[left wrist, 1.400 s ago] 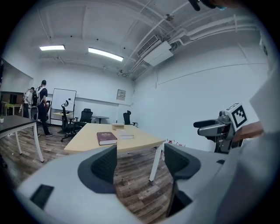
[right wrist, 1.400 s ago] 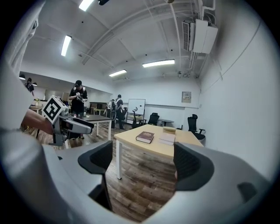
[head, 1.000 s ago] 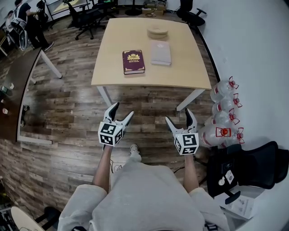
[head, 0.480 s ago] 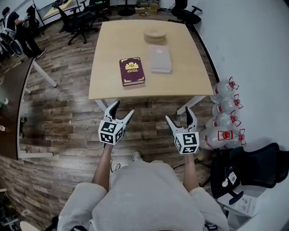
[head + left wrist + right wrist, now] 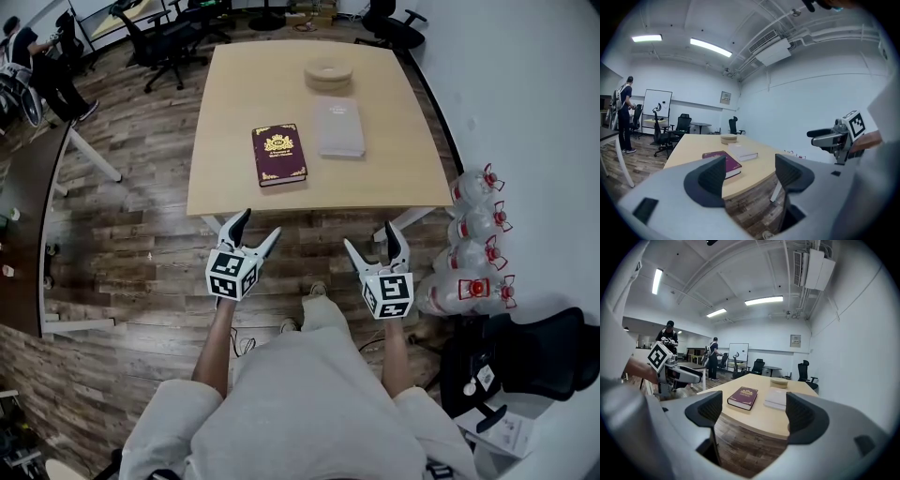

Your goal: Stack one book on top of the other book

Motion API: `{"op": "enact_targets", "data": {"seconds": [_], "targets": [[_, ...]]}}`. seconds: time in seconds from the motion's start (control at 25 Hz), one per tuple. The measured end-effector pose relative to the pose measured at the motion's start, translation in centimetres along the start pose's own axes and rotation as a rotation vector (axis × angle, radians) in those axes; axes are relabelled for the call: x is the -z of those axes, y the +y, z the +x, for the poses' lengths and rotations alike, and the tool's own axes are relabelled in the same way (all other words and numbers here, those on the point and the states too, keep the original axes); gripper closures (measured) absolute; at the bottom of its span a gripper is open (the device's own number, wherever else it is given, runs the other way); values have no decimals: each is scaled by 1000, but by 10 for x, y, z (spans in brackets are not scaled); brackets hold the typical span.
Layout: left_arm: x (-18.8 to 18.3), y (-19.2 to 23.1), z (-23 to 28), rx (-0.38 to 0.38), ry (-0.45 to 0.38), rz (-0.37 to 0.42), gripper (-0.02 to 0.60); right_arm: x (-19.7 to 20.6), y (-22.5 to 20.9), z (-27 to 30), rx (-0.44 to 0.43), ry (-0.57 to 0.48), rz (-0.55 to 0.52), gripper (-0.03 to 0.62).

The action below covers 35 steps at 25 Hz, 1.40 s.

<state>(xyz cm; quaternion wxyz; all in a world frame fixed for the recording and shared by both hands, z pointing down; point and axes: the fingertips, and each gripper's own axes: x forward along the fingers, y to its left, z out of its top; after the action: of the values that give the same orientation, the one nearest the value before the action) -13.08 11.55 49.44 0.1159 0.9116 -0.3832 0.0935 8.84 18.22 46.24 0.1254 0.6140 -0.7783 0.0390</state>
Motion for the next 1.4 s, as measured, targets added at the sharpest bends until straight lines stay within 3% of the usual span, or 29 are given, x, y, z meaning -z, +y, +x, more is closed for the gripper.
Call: {"op": "enact_targets", "data": {"seconds": [0.44,1.4], "targets": [[-8,35,49,-37,13,-3,245,0,-21,70,-54,-7,12,184],[-58,138,218,-205,77,-77,245,-42,-137,289,-217,13,30,184]]}}
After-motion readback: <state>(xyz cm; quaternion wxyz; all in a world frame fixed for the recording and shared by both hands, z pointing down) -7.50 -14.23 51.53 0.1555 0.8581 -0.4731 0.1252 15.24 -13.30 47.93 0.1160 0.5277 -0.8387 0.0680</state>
